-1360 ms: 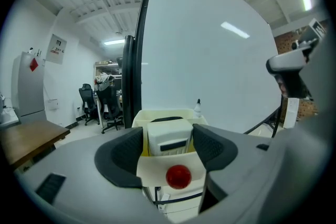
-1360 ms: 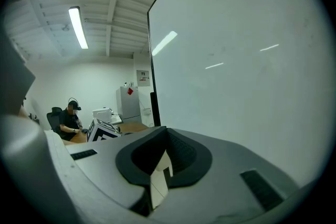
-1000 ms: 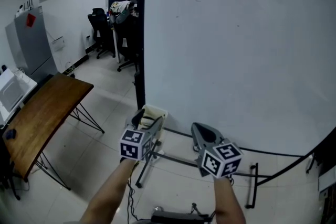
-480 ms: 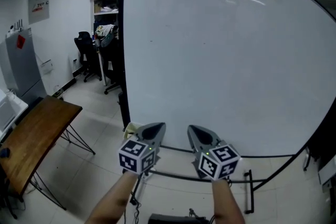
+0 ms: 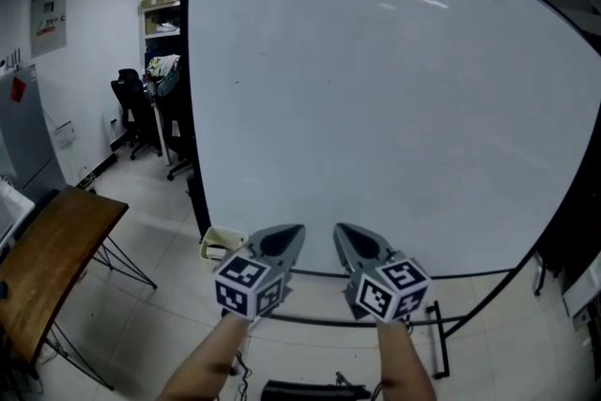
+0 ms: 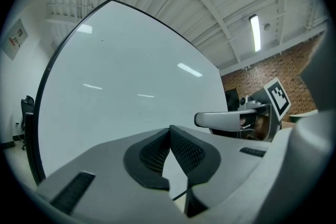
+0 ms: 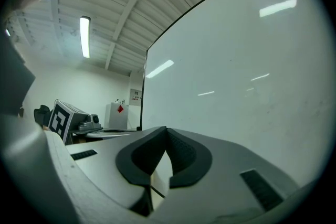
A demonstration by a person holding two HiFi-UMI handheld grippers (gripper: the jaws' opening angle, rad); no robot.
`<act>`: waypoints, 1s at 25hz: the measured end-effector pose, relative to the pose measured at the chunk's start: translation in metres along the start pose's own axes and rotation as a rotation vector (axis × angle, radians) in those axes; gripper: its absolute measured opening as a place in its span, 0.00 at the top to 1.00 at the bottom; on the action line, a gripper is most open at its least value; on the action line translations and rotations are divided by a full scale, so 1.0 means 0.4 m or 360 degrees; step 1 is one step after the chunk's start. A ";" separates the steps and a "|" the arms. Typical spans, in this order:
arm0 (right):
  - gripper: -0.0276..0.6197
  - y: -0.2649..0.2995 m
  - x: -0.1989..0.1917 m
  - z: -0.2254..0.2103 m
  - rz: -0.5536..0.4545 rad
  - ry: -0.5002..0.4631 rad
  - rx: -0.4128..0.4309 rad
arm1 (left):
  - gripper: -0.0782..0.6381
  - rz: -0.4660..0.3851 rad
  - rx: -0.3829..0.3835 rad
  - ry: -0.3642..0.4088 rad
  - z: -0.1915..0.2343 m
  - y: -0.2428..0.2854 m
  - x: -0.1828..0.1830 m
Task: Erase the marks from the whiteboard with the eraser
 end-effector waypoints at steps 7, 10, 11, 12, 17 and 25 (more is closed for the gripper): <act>0.97 -0.008 -0.004 -0.012 0.0007 -0.0010 -0.0013 | 0.89 0.0010 -0.0045 -0.0001 -0.025 0.020 -0.006; 0.97 -0.006 -0.007 -0.015 0.0009 -0.0006 -0.0014 | 0.89 0.0015 -0.0062 -0.0005 -0.028 0.024 -0.010; 0.97 -0.007 -0.007 -0.016 0.0008 -0.0004 -0.0013 | 0.89 0.0019 -0.0065 -0.0004 -0.029 0.026 -0.010; 0.97 -0.008 -0.006 -0.018 0.0007 -0.0002 -0.0012 | 0.89 0.0022 -0.0067 -0.0004 -0.031 0.027 -0.011; 0.97 -0.009 -0.008 -0.025 0.0004 0.0002 -0.0013 | 0.89 0.0035 -0.0077 -0.0005 -0.036 0.036 -0.016; 0.97 -0.019 -0.007 -0.031 0.0000 -0.0001 -0.0018 | 0.89 0.0044 -0.0081 0.0000 -0.047 0.040 -0.016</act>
Point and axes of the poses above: the fingertips, and each gripper's own axes: y forward along the fingers, z to its left, x out of its top, the point moved 3 cm from there along -y, backward along the fingers, and after that the axes turned 9 degrees about z, right-handed, at the moved point
